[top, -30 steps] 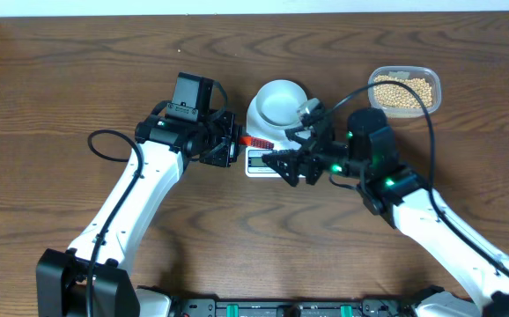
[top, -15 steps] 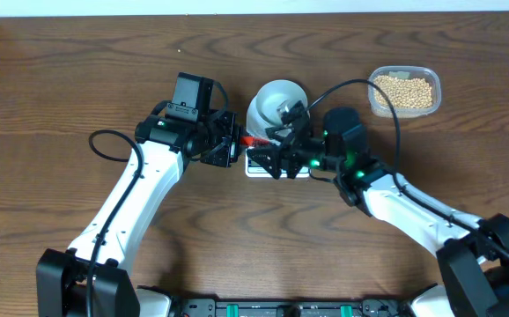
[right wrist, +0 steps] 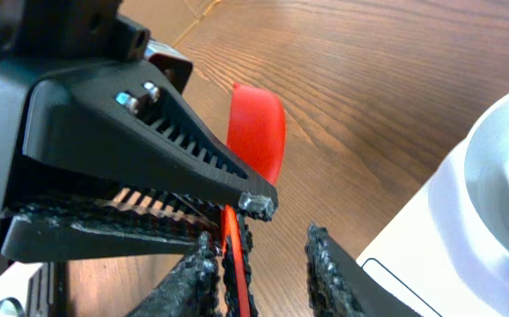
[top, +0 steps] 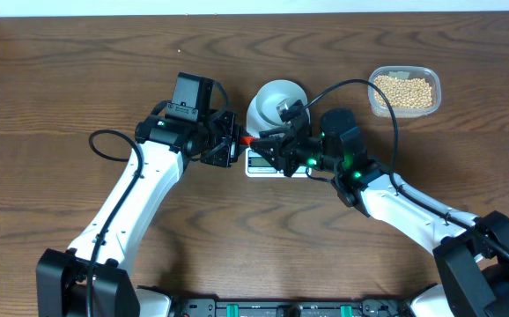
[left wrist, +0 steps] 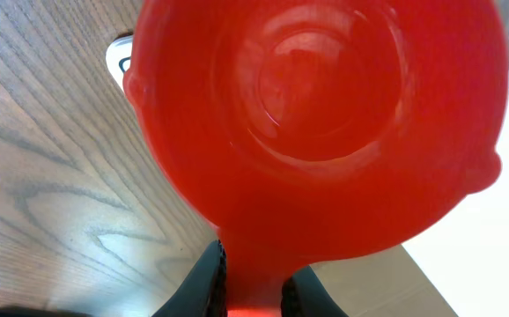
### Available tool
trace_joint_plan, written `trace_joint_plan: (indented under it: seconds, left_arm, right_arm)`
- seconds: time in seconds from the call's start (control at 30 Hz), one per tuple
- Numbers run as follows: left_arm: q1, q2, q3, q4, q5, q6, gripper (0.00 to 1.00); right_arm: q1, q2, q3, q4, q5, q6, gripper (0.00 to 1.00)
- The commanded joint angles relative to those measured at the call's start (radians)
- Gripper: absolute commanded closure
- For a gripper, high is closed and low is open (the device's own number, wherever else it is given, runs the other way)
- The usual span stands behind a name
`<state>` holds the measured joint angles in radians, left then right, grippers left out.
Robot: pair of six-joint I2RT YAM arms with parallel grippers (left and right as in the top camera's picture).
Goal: Scoop item into bowl and weigh 50g on scale
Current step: 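Reach the right gripper to the scoop handle beside the left gripper, then close the right gripper on the scoop handle and release the left gripper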
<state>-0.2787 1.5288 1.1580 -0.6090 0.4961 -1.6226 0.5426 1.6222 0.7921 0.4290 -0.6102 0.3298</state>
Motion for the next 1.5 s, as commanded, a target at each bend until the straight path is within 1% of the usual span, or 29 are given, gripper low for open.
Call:
trace_joint_plan:
  seconds: [0.0,0.13,0.27,0.4,0.47,0.63,0.77,0.93,0.97,1.0,1.03,1.07,1.1,1.13,1.23,1.4,1.47]
  left_arm:
    - [-0.002,-0.008,0.019,-0.002,0.010,0.006,0.93]
    - [-0.002,-0.008,0.019,-0.002,0.010,0.006,0.93]
    - [-0.002,-0.008,0.019,-0.002,0.010,0.006,0.93]
    - [-0.002,-0.008,0.019,-0.002,0.010,0.007,0.93]
    - [-0.002,-0.008,0.019,-0.002,0.010,0.010,0.93]
    - [-0.002,-0.008,0.019,-0.002,0.010,0.010,0.93]
    - [-0.002,-0.008,0.019,-0.002,0.010,0.010,0.93]
    - [-0.002,-0.008,0.019,-0.002,0.013,0.014,0.93]
    - [-0.002,-0.008,0.019,-0.002,0.016,0.021,0.83]
    - [-0.002,-0.008,0.019,0.002,0.019,0.035,0.68]
    - [-0.002,-0.008,0.019,0.007,0.024,0.060,0.50]
    - [-0.002,-0.008,0.019,0.016,0.035,0.091,0.29]
    - [-0.002,-0.009,0.019,0.022,0.047,0.120,0.18]
    - [-0.002,-0.010,0.019,0.025,0.055,0.146,0.13]
    - [-0.002,-0.023,0.019,0.027,0.058,0.240,0.12]
    - [-0.002,-0.087,0.019,0.063,0.052,0.478,0.12]
    - [-0.002,-0.129,0.019,0.062,0.022,0.541,0.12]
  right_arm:
    - [0.003,0.005,0.019,0.002,-0.002,0.009,0.73]
    - [0.005,0.005,0.019,0.002,-0.002,0.015,0.74]
    - [0.018,0.006,0.019,0.010,-0.001,0.014,0.80]
    - [0.029,0.008,0.019,0.026,0.007,0.015,0.80]
    - [0.029,0.008,0.019,0.031,0.010,0.015,0.82]
    - [0.029,0.008,0.019,0.032,0.021,0.015,0.89]
    - [0.029,0.008,0.019,0.032,0.021,0.017,0.99]
    - [0.029,0.008,0.019,0.032,0.020,0.037,0.99]
    - [0.029,0.008,0.019,0.032,0.019,0.041,0.99]
    - [0.029,0.008,0.019,0.032,0.016,0.040,0.99]
    - [0.027,0.008,0.019,0.032,0.012,0.041,0.99]
    - [0.026,0.008,0.019,0.031,0.013,0.049,0.99]
    - [0.021,0.008,0.019,0.031,0.012,0.061,0.99]
    - [0.016,0.008,0.019,0.032,0.012,0.073,0.99]
    - [-0.009,0.005,0.020,0.032,-0.017,0.082,0.99]
    - [-0.071,-0.021,0.024,0.030,-0.101,0.085,0.99]
    - [-0.097,-0.050,0.024,0.015,-0.107,0.085,0.99]
